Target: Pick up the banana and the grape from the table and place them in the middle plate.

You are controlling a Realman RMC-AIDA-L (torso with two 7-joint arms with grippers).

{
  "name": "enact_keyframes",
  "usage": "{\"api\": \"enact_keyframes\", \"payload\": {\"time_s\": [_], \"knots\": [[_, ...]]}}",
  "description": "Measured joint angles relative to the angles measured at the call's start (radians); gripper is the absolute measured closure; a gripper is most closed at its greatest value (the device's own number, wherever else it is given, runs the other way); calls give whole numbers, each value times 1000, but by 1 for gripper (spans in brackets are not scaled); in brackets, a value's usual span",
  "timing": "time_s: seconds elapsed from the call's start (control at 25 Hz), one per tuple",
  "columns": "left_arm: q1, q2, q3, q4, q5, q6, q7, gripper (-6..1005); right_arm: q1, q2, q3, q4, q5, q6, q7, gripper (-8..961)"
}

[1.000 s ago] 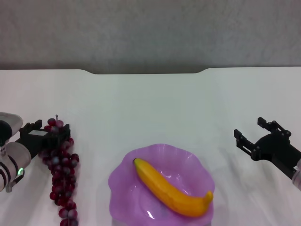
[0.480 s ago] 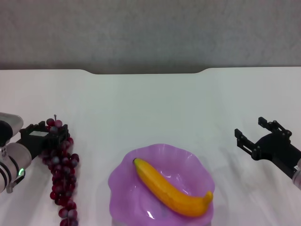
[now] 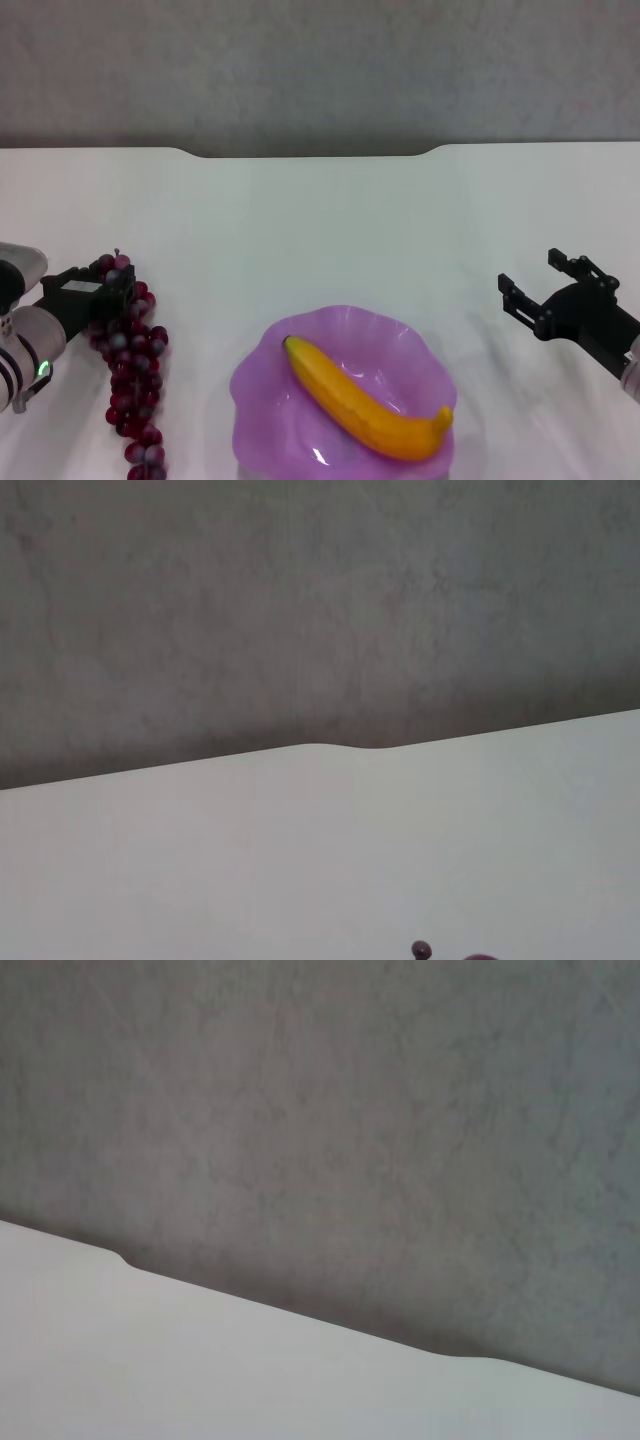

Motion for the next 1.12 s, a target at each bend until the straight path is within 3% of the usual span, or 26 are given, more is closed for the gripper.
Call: {"api": "enact_keyframes", "payload": {"time_s": [0.2,1.12], "knots": [[1,0,0,0,-1,0,0,576,0,0,-2,1,0,0,0,166],[24,2,0,6,0,-45,-46,617,-4,0,-3,-1,0,-4,0,166]]}}
